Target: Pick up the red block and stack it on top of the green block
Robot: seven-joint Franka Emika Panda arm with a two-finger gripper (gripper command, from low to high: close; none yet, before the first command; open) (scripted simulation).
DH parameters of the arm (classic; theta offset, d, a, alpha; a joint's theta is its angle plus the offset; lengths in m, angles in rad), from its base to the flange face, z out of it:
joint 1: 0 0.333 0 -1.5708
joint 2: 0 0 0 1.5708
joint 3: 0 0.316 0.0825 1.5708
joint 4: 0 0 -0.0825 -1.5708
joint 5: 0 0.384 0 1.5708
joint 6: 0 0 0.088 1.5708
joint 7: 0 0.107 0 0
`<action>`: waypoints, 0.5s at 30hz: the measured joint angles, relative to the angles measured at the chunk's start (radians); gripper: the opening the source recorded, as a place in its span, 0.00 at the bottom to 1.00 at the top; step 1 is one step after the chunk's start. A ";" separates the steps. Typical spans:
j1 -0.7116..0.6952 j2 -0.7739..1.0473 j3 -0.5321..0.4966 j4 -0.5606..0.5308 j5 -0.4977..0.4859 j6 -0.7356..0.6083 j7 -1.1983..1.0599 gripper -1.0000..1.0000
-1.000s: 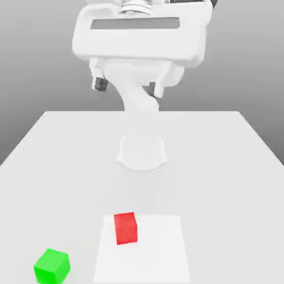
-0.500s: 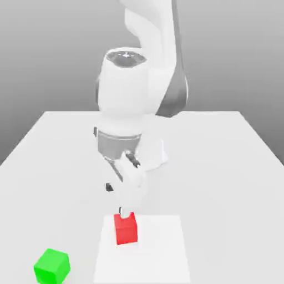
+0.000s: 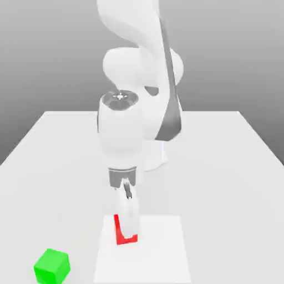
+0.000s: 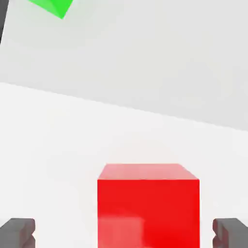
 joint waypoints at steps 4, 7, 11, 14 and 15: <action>0.059 0.070 -0.079 0.003 -0.078 0.056 0.054 0.00; 0.059 0.070 -0.079 0.003 -0.078 0.057 0.054 0.00; 0.063 0.075 -0.085 0.004 -0.084 0.062 0.058 0.00; 0.031 0.032 -0.039 0.002 -0.034 0.028 0.024 0.00; 0.021 0.016 -0.024 0.001 -0.013 0.015 0.009 0.00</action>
